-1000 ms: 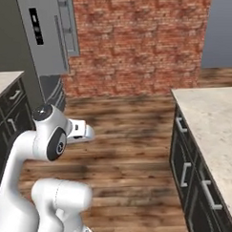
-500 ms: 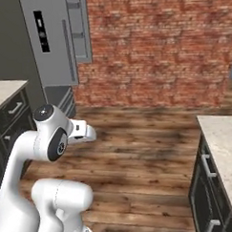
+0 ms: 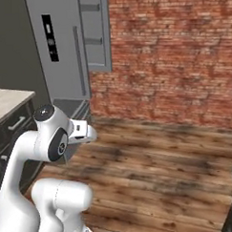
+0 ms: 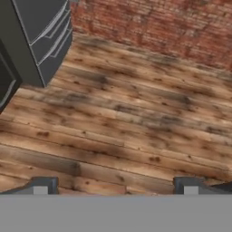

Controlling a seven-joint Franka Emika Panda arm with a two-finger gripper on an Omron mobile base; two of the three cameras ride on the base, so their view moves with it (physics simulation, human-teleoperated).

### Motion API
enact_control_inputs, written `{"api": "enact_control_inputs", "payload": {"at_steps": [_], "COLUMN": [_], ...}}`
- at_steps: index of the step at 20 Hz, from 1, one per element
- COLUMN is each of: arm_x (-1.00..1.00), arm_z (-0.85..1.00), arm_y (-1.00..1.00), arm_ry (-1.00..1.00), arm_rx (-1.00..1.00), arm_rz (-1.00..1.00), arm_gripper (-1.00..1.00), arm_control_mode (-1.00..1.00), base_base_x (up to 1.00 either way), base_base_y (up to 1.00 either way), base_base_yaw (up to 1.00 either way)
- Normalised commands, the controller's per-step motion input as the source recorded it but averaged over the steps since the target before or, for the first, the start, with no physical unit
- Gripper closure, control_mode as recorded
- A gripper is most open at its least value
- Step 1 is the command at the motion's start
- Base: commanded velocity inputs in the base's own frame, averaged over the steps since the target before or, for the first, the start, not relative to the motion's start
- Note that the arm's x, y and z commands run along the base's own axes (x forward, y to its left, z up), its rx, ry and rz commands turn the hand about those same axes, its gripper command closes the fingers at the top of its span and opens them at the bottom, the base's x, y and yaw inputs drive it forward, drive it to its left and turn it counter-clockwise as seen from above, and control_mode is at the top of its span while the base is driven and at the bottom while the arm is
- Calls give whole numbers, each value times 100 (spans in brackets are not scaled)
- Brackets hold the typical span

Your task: Take a sugar cube from the saucer and place it inside the coffee. Then, grab milk from the fridge and place it next to the coffee on the counter to sweeten the coffee.

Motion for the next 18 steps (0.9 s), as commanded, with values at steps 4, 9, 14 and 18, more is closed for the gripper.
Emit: {"api": "enact_control_inputs", "payload": {"at_steps": [4, 9, 14, 18], "arm_x": [0, 0, 0, 0], "arm_z": [0, 0, 0, 0], "arm_y": [0, 0, 0, 0], "arm_ry": [0, 0, 0, 0], "arm_rx": [0, 0, 0, 0], "arm_rz": [0, 0, 0, 0], "arm_gripper": [-100, -100, -100, -100], "arm_control_mode": [100, 100, 100, 100], "base_base_x": [100, 100, 100, 91], "base_base_y": [-29, -51, -62, -71], "base_base_yaw": [31, 32, 35, 35]}}
